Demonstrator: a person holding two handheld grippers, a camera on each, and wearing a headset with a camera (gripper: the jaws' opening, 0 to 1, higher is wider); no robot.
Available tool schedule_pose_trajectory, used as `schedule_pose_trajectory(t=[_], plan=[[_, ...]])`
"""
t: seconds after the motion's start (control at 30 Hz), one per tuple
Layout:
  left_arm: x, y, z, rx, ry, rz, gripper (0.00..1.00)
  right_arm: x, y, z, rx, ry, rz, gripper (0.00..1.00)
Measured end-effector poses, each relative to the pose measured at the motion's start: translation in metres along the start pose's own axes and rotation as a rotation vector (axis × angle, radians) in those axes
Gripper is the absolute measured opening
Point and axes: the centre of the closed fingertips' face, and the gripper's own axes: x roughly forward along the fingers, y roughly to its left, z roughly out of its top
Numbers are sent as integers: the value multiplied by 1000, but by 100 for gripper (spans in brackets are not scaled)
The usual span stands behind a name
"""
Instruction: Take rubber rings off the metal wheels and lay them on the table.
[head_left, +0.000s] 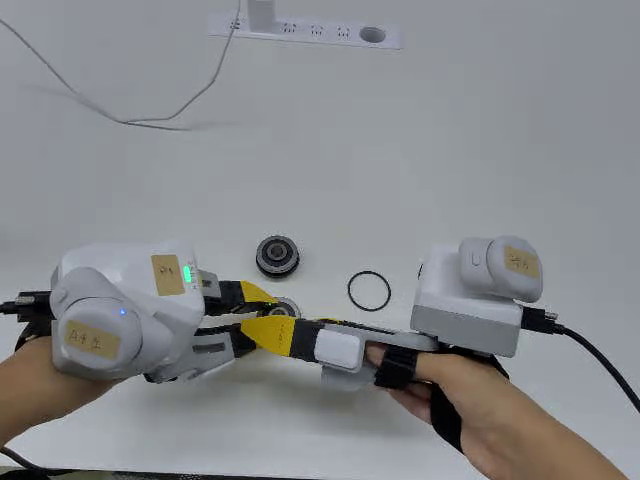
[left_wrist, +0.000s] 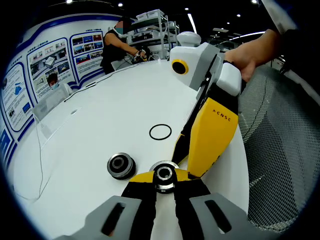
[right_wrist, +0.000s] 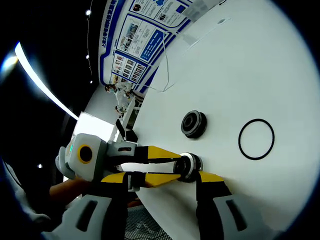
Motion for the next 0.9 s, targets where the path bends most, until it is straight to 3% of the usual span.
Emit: schedule_pose_trajectory(t=[0.2,0.57,0.77,0.9], plan=[[0,0,0,0,3,-1,13,-4,1,2,60,-41,17,55],[0,-1,1,0,4,-2,13,-6,-1,6,59,-58,13,51],[0,-1,0,2,6,-3,13,-7,-8,8,53,-71,-8,43],[0,-1,1,2,6,-3,13,-7,-16,8,59,-74,-38,32]])
